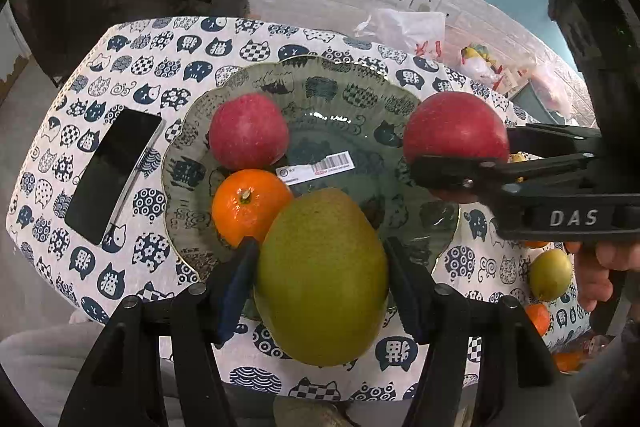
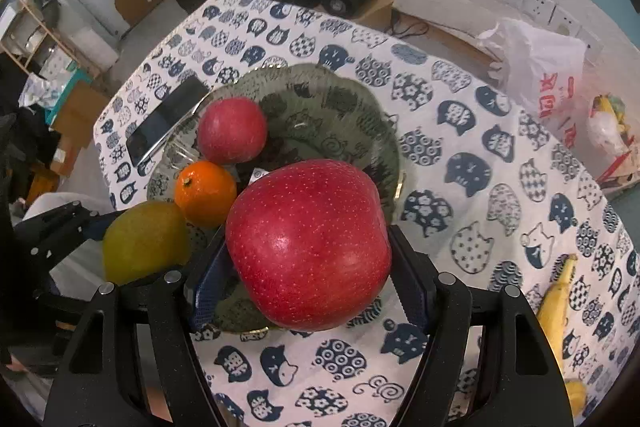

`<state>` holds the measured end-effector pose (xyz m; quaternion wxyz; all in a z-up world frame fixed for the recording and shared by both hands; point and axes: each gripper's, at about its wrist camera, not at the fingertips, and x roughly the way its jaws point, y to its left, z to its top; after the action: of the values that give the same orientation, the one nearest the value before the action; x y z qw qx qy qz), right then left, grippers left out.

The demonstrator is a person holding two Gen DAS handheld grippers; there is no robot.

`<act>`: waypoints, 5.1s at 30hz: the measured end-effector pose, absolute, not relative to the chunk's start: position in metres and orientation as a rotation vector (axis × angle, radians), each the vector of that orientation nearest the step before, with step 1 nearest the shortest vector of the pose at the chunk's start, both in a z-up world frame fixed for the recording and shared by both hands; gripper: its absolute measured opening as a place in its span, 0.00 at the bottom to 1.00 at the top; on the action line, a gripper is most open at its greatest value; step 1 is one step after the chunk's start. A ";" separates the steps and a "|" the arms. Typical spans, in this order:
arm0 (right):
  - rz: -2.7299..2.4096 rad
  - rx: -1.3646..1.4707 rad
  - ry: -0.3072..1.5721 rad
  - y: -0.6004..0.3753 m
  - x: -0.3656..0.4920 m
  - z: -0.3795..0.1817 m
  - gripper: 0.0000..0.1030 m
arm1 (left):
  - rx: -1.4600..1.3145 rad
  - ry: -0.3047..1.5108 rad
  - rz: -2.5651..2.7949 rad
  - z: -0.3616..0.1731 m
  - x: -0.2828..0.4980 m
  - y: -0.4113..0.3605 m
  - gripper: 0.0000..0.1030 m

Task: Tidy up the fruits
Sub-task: 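Carry the pear in the left tool to the glass plate while the right tool carries the apple there, then open the left tool to set the pear down while the right tool releases the apple onto the plate, then move the left tool toward a large orange while the right tool approaches a tangerine, then close the left tool on the large orange while the right tool grasps the tangerine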

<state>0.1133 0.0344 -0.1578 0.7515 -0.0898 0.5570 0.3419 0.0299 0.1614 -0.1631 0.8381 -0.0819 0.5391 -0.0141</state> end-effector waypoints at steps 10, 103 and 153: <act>0.762 -0.210 1.275 0.048 0.114 -0.181 0.72 | -0.191 1.178 -0.030 -0.177 0.030 0.168 0.63; 0.209 -0.137 1.180 -0.265 0.049 -0.110 0.85 | 0.145 1.132 -0.269 -0.129 0.032 -0.053 0.84; 0.134 0.030 1.303 -0.333 0.054 -0.191 0.47 | 0.203 1.303 -0.329 -0.212 0.101 -0.154 0.85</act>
<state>0.0536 -0.3329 -0.1905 0.7930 0.0141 0.6059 0.0624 0.1014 -0.1538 -0.2125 0.7779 0.0937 0.6025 -0.1520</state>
